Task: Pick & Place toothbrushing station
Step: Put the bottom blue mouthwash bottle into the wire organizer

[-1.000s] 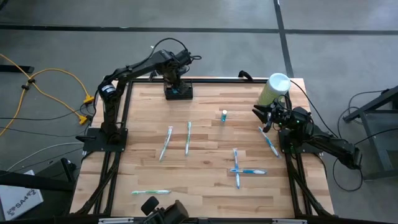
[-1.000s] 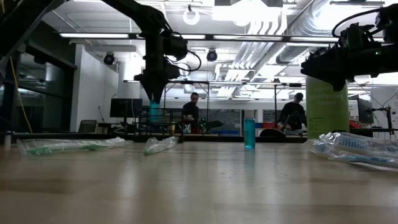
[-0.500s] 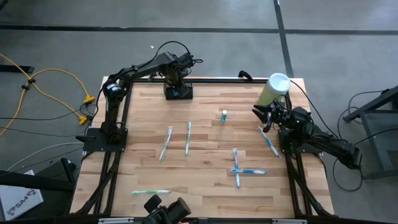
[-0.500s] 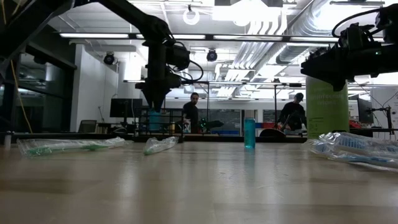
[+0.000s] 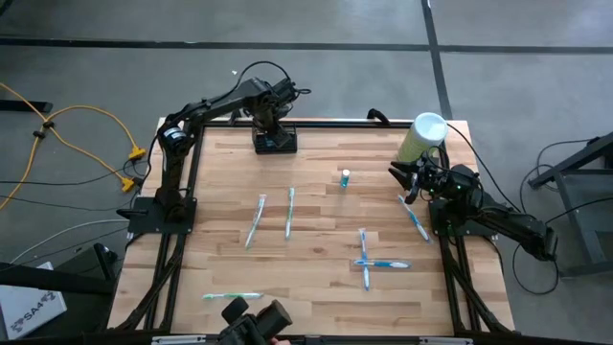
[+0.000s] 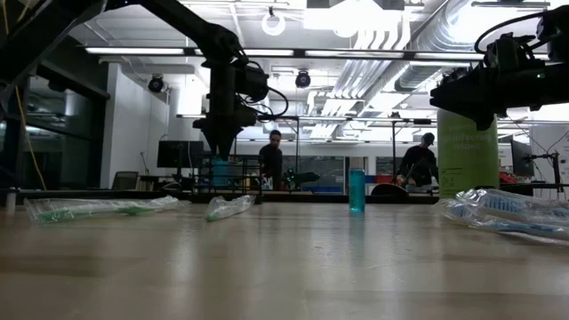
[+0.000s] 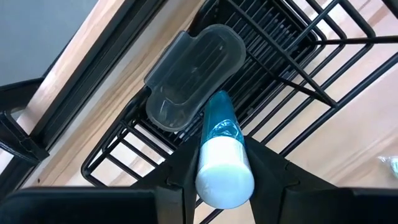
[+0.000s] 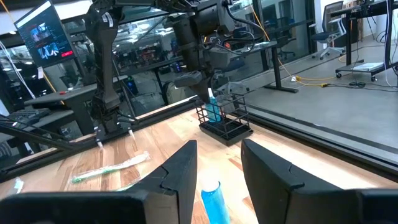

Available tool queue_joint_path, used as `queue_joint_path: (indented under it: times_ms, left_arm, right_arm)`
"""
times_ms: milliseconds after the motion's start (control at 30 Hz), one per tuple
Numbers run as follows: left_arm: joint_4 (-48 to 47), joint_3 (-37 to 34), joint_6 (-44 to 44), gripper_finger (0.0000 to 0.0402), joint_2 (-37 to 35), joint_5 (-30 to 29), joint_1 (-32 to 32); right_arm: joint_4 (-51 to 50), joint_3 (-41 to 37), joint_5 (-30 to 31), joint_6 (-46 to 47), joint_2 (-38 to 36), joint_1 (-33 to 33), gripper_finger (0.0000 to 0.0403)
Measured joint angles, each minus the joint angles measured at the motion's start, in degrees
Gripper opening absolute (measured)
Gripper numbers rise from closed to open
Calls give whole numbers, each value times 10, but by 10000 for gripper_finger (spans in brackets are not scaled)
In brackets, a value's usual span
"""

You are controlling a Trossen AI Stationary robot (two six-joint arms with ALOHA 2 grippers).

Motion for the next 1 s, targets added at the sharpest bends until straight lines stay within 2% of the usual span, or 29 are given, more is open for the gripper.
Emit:
queue_joint_path:
  times_ms: [1000]
  left_arm:
    - [20,-17,41,97,0,12,3]
  right_arm:
    - [0,0,0,0,0,0,117]
